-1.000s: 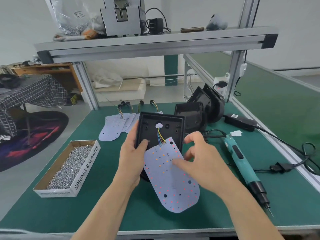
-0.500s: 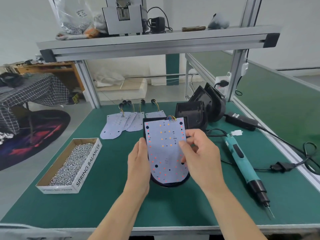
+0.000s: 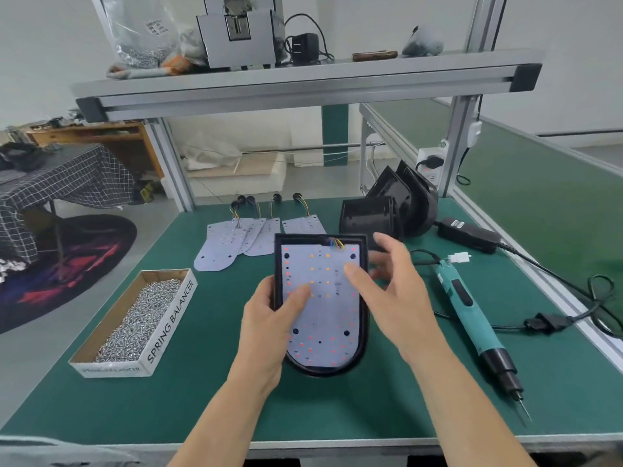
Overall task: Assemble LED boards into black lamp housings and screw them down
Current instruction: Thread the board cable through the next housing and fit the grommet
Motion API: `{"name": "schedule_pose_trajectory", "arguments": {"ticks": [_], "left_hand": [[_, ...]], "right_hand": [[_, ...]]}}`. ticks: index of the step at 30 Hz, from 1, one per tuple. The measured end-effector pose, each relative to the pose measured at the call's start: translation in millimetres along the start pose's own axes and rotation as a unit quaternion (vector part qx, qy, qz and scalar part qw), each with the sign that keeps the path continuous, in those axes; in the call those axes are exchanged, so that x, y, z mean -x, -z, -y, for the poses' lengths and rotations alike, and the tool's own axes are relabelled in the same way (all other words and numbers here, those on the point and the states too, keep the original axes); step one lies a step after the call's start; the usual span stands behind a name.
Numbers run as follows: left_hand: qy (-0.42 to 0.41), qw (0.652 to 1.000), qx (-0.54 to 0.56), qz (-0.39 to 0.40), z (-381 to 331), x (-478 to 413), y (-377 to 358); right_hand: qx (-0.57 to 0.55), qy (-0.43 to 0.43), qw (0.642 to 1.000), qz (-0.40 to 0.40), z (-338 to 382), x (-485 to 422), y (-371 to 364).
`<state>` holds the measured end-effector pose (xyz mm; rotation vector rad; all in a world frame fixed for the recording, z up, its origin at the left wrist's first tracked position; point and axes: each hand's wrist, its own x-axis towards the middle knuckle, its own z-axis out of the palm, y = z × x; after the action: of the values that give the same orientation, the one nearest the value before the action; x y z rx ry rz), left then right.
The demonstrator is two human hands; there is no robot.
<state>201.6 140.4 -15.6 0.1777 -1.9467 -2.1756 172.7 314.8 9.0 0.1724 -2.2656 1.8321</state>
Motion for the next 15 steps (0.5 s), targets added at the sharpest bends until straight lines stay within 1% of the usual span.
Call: {"name": "schedule_pose_trajectory", "arguments": {"ticks": [1, 2, 5, 7, 8, 10, 12, 15], "left_hand": [[0.003, 1.0, -0.006, 0.015, 1, 2, 0], [0.012, 0.999, -0.003, 0.03, 1, 5, 0], [0.046, 0.997, 0.002, 0.063, -7, 3, 1], [0.058, 0.996, -0.017, 0.069, -12, -2, 4], [0.065, 0.995, -0.014, 0.075, -15, -3, 5], [0.088, 0.991, 0.022, 0.097, -18, -3, 7], [0.116, 0.983, 0.066, 0.123, -20, 0, 7], [0.156, 0.972, 0.096, 0.149, -21, 4, 5]], "right_hand": [[-0.027, -0.022, 0.999, 0.021, -1, -3, 1], [-0.027, -0.022, 0.999, 0.034, -2, -5, 1], [-0.019, 0.016, 0.998, 0.06, -9, -3, -2], [-0.043, 0.022, 0.996, 0.078, -10, -3, 0], [-0.075, 0.014, 0.993, 0.089, -10, -5, 2], [-0.175, -0.029, 0.978, 0.112, -9, -12, 5], [-0.246, -0.071, 0.954, 0.157, -8, -18, 4], [-0.282, -0.099, 0.92, 0.253, -12, -23, -1]]}}
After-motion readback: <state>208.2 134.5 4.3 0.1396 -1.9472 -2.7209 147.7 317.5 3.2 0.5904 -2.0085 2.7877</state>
